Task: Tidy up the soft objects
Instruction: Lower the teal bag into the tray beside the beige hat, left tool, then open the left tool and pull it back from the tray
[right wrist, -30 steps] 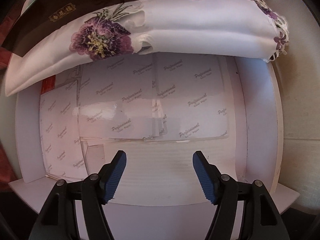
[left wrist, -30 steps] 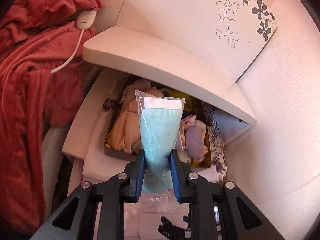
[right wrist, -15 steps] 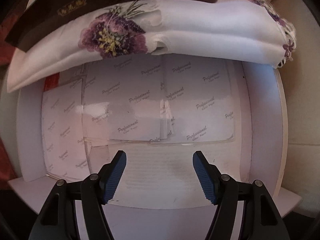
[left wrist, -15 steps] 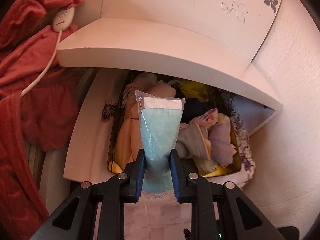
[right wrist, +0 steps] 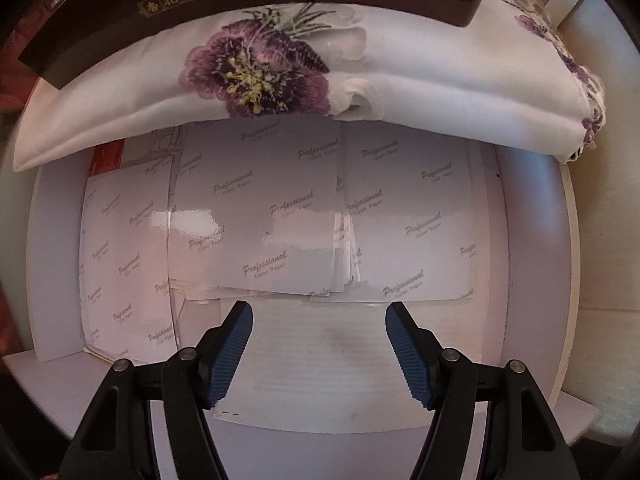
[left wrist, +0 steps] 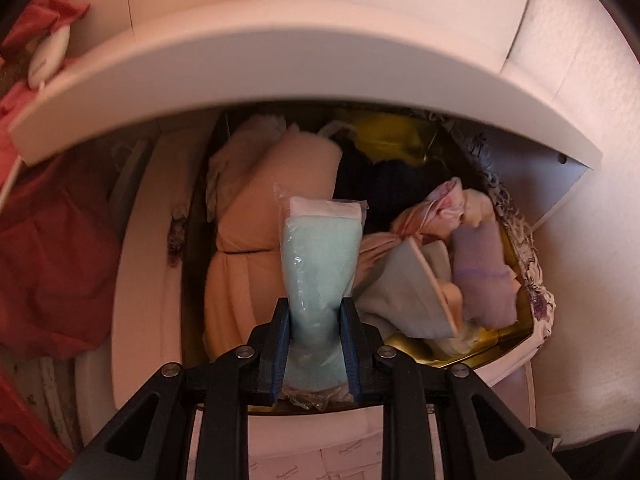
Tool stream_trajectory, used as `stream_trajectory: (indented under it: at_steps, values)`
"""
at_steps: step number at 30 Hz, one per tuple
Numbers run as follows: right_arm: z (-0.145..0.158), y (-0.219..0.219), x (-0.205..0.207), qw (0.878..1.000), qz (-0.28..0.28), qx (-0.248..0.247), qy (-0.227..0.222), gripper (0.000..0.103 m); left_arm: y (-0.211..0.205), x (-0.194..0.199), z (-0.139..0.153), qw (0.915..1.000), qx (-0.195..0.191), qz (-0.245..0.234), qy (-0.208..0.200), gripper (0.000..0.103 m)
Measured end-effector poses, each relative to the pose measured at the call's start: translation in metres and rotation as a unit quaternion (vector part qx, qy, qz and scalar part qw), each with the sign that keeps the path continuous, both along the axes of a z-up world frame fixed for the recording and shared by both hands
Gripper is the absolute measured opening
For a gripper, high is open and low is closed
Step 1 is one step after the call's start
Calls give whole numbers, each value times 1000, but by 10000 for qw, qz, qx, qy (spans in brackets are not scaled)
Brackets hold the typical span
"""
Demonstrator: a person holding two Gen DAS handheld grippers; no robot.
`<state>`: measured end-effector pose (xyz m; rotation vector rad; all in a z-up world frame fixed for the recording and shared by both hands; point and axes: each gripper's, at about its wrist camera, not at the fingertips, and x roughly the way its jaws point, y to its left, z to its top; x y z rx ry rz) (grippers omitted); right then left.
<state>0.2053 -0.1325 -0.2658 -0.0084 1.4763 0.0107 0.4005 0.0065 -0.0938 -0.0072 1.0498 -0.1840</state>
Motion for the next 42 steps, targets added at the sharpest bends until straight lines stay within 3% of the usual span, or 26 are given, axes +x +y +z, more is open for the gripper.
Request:
stream_trajectory:
  at_steps: [10,15,22,29,37,42]
  values:
    - [-6,-1,0,10000,23,10,6,70,2,-6,-4,9999,-139,37,63,28]
    - [-23,4,-5,9999,99,-85,104,73,5,-15,7,9996,-226,138,-112,32]
    - [-38,7,-11,9989,251,-208,335,74,5,-21,17,9994,-128,223,-242,32]
    - [-50,14,-17,9966,375,-275,677,75,9,-9,10,9986,49,521,-6,32]
    - [-59,12,-15,9961,356,-223,772,75,-6,2,-6,9989,291,311,175,31]
    - [-62,11,-14,9963,358,-219,753,75,-6,-5,-2,9993,194,312,96,31]
